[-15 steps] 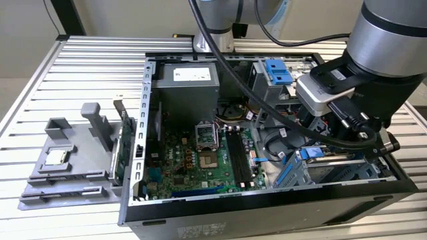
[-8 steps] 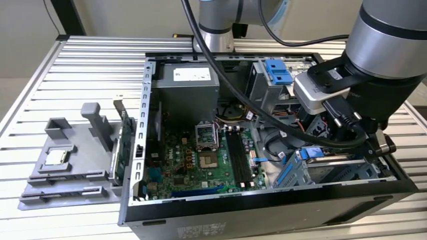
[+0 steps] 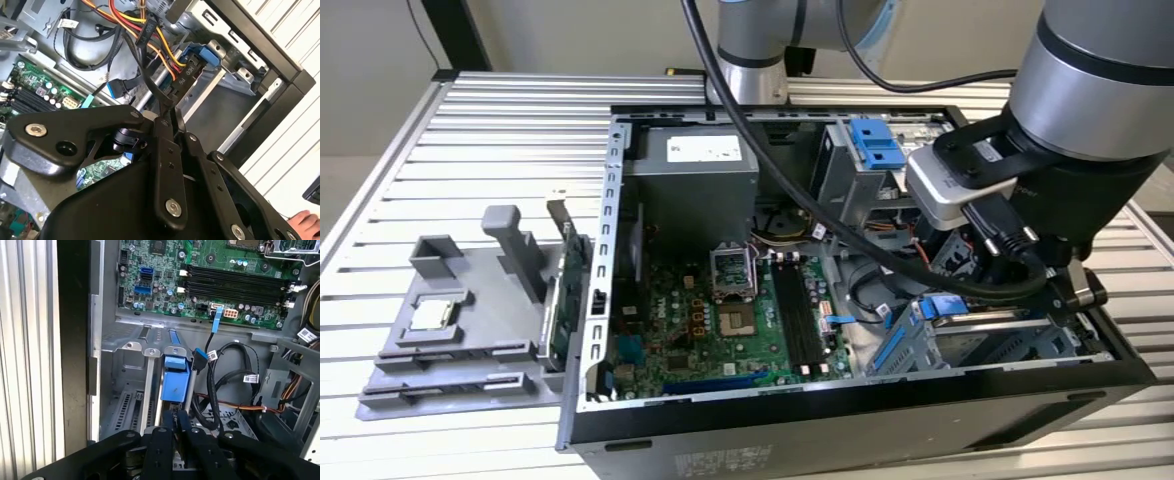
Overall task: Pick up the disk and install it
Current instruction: 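Insert the second disk wire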
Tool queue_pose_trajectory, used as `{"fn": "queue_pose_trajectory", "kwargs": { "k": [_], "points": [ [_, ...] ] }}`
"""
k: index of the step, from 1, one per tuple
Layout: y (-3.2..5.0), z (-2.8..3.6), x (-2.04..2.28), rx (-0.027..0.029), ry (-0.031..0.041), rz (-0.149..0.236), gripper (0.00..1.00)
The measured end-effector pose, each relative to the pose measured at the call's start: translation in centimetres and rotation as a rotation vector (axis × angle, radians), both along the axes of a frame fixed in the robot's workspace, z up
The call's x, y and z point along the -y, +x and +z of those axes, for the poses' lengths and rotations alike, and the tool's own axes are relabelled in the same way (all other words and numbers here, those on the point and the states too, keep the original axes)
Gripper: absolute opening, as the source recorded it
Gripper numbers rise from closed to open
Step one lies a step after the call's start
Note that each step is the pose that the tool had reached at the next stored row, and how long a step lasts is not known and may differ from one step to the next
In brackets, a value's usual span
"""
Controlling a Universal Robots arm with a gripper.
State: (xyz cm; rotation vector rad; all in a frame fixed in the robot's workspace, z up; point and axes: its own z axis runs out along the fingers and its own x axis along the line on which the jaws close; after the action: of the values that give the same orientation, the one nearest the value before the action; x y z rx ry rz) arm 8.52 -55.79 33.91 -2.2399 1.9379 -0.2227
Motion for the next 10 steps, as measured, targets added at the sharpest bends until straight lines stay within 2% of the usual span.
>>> {"fn": "queue_pose_trajectory", "kwargs": {
  "k": [2,6,10],
  "points": [
    [0.00,-0.05,0.00,0.0007,0.0035,0.000,0.00],
    [0.00,-0.07,0.00,0.0008,0.0046,0.000,0.00],
    [0.00,-0.20,0.00,0.0018,0.0099,0.000,0.00]
  ]
}}
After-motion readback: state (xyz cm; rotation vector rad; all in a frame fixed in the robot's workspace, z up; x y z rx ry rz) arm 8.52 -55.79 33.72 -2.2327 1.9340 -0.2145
